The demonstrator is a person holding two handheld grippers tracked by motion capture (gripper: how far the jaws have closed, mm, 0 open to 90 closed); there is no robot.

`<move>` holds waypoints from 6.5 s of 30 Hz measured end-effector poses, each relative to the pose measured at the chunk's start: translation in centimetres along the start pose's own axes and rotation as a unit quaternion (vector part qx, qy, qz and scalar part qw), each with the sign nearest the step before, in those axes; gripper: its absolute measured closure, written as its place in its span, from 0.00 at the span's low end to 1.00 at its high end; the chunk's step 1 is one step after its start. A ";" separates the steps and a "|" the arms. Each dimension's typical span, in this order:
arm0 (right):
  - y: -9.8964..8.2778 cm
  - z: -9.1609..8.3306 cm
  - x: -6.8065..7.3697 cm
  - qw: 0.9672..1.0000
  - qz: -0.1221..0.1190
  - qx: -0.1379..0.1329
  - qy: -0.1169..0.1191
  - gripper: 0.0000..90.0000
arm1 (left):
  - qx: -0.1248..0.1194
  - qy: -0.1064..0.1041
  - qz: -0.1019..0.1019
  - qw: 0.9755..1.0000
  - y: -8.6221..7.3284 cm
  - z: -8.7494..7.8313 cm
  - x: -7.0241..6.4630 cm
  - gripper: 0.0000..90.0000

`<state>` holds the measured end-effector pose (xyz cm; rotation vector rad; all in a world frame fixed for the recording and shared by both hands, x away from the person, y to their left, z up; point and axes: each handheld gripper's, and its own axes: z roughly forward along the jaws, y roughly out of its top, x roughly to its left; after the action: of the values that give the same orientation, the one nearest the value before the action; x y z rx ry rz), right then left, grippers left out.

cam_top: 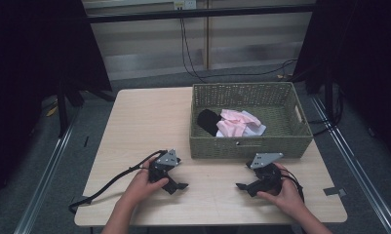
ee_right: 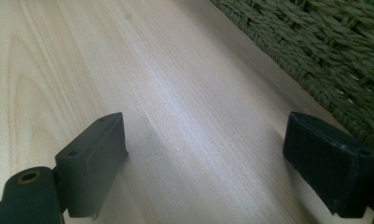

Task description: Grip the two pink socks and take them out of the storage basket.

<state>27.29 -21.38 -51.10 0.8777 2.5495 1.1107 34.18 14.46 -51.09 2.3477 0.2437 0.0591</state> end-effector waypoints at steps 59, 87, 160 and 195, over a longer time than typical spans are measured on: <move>14.8 -7.7 -7.3 0.987 0.012 0.147 0.060 0.25 | -0.001 0.000 -0.002 1.000 0.0 0.0 0.0 0.00; 13.7 -1.4 -16.8 0.976 0.138 0.159 -0.052 0.35 | -0.001 0.000 0.001 1.000 0.0 0.0 0.0 0.00; 18.6 -7.8 -16.0 0.975 0.148 0.166 0.014 0.97 | 0.001 -0.001 -0.002 1.000 0.0 0.0 0.0 0.00; 20.7 -12.6 -11.1 0.984 0.080 0.145 0.067 0.97 | 0.000 -0.001 -0.003 1.000 0.0 0.0 0.0 0.00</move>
<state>39.80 -24.50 -27.78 1.1287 2.8447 0.8775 34.17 14.46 -51.08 2.3466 0.2496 0.0535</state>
